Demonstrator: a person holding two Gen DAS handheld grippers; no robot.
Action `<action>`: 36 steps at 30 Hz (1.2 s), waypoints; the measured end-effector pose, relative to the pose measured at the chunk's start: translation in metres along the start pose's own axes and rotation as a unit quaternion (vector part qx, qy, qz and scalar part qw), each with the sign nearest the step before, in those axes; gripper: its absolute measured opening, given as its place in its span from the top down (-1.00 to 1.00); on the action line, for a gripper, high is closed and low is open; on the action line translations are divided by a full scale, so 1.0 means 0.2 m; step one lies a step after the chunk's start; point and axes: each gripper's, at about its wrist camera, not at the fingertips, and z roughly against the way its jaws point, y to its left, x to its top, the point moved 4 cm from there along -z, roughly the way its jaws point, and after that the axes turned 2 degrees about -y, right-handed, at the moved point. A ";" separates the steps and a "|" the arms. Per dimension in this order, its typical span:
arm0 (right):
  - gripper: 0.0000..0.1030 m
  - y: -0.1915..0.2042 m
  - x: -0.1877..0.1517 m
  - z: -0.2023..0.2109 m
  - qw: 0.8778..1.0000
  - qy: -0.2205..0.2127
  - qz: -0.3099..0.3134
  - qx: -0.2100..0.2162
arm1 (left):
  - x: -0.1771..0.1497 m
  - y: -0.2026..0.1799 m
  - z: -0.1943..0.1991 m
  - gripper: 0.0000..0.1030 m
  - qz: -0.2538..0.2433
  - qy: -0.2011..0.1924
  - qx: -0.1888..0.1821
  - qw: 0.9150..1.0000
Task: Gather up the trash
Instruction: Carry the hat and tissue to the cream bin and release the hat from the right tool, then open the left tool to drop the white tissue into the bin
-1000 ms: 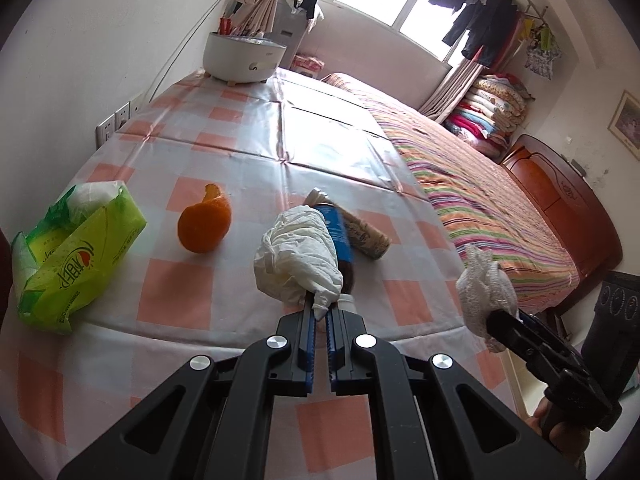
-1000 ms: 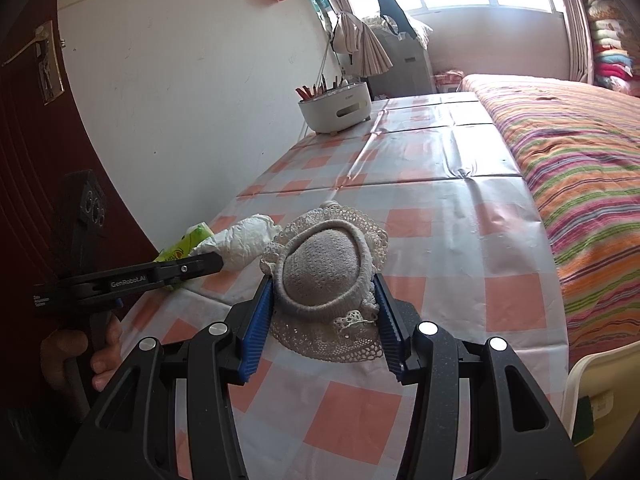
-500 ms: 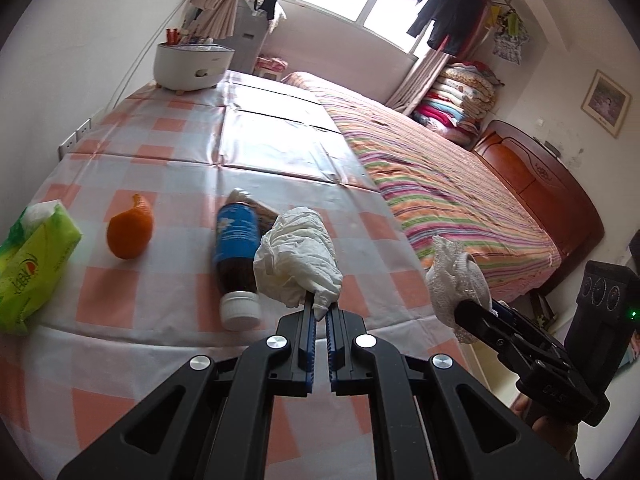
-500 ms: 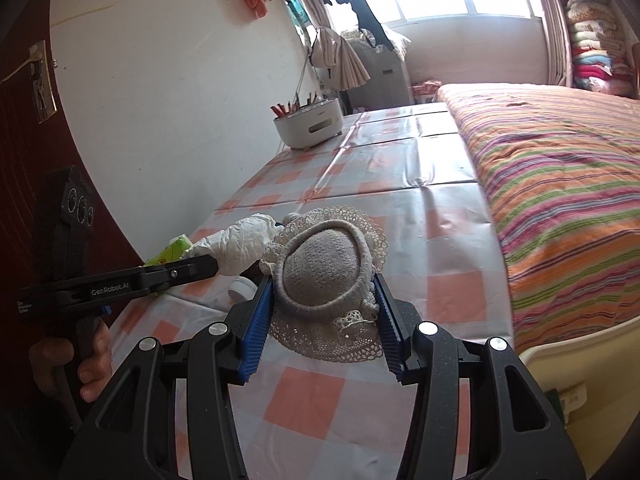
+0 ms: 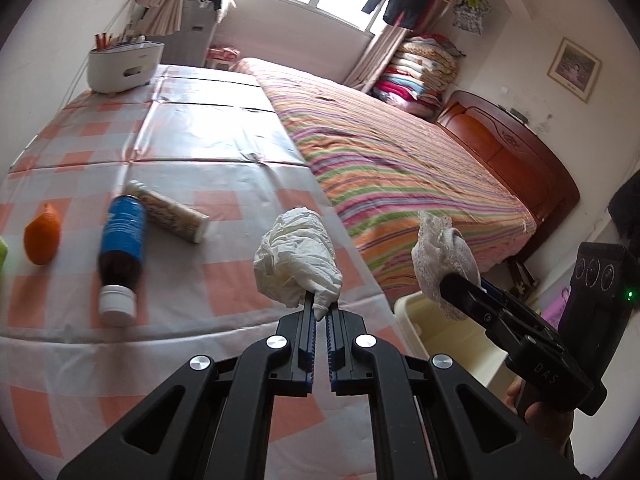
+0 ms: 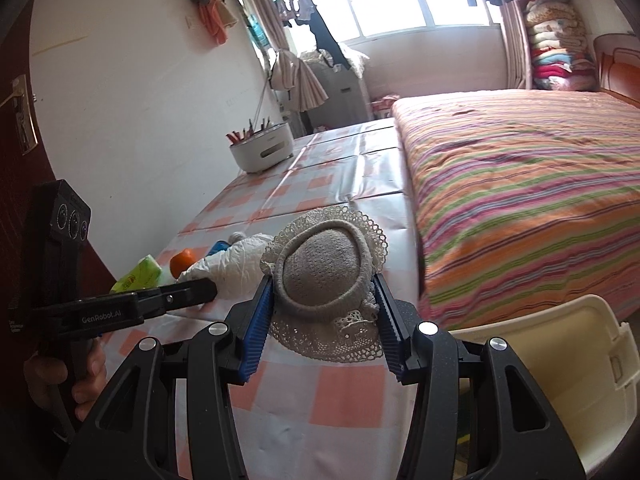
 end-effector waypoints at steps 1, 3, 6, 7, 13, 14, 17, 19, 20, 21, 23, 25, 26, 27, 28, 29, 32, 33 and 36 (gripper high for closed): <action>0.08 -0.02 0.00 0.01 1.000 -0.002 -0.002 -0.004 | -0.01 -0.03 -0.02 0.91 -0.004 0.004 -0.004 1.000; 0.08 -0.07 -0.01 0.05 1.000 -0.008 -0.008 -0.011 | -0.02 -0.08 -0.04 0.91 -0.012 0.009 -0.011 1.000; 0.08 -0.13 -0.01 0.10 0.999 -0.016 -0.018 -0.023 | -0.04 -0.17 -0.07 0.91 -0.027 0.016 -0.020 0.999; 0.08 -0.15 -0.01 0.12 0.999 -0.019 -0.020 -0.027 | -0.05 -0.19 -0.08 0.91 -0.030 0.017 -0.022 0.999; 0.08 -0.28 -0.04 0.23 0.997 -0.034 -0.038 -0.061 | -0.09 -0.32 -0.14 0.91 -0.048 0.029 -0.037 0.998; 0.08 -0.31 -0.04 0.25 0.996 -0.036 -0.040 -0.068 | -0.09 -0.34 -0.14 0.91 -0.050 0.030 -0.038 0.998; 0.08 -0.38 -0.06 0.30 0.993 -0.040 -0.047 -0.098 | -0.11 -0.39 -0.17 0.91 -0.056 0.037 -0.047 0.997; 0.08 -0.43 -0.08 0.33 0.991 -0.041 -0.055 -0.112 | -0.12 -0.43 -0.18 0.91 -0.062 0.039 -0.053 0.996; 0.08 -0.46 -0.09 0.34 0.990 -0.041 -0.059 -0.124 | -0.13 -0.46 -0.19 0.91 -0.067 0.041 -0.057 0.995; 0.08 -0.49 -0.11 0.35 0.988 -0.039 -0.062 -0.135 | -0.13 -0.48 -0.20 0.91 -0.070 0.043 -0.059 0.995; 0.08 -0.53 -0.13 0.35 0.986 -0.035 -0.068 -0.150 | -0.15 -0.52 -0.22 0.91 -0.079 0.047 -0.063 0.994; 0.05 -0.56 -0.14 0.35 0.983 -0.031 -0.073 -0.166 | -0.16 -0.55 -0.23 0.91 -0.085 0.051 -0.067 0.993; 0.04 -0.57 -0.15 0.35 0.982 -0.028 -0.076 -0.171 | -0.17 -0.57 -0.24 0.91 -0.087 0.053 -0.069 0.992; 0.03 -0.59 -0.16 0.35 0.981 -0.027 -0.080 -0.174 | -0.18 -0.59 -0.25 0.91 -0.090 0.056 -0.071 0.992; 0.01 -0.60 -0.16 0.34 0.980 -0.023 -0.087 -0.176 | -0.18 -0.60 -0.25 0.91 -0.092 0.057 -0.073 0.992; -0.03 -0.61 -0.16 0.34 0.980 -0.021 -0.092 -0.177 | -0.19 -0.62 -0.25 0.91 -0.093 0.058 -0.075 0.991; -0.25 -0.61 -0.16 0.35 0.979 -0.025 -0.103 -0.176 | -0.20 -0.66 -0.27 0.91 -0.099 0.060 -0.080 0.990; -0.35 -0.59 -0.16 0.36 0.978 -0.030 -0.104 -0.176 | -0.20 -0.67 -0.27 0.91 -0.101 0.061 -0.081 0.990; -0.54 -0.59 -0.14 0.41 0.977 -0.047 -0.110 -0.177 | -0.21 -0.69 -0.28 0.91 -0.105 0.064 -0.085 0.989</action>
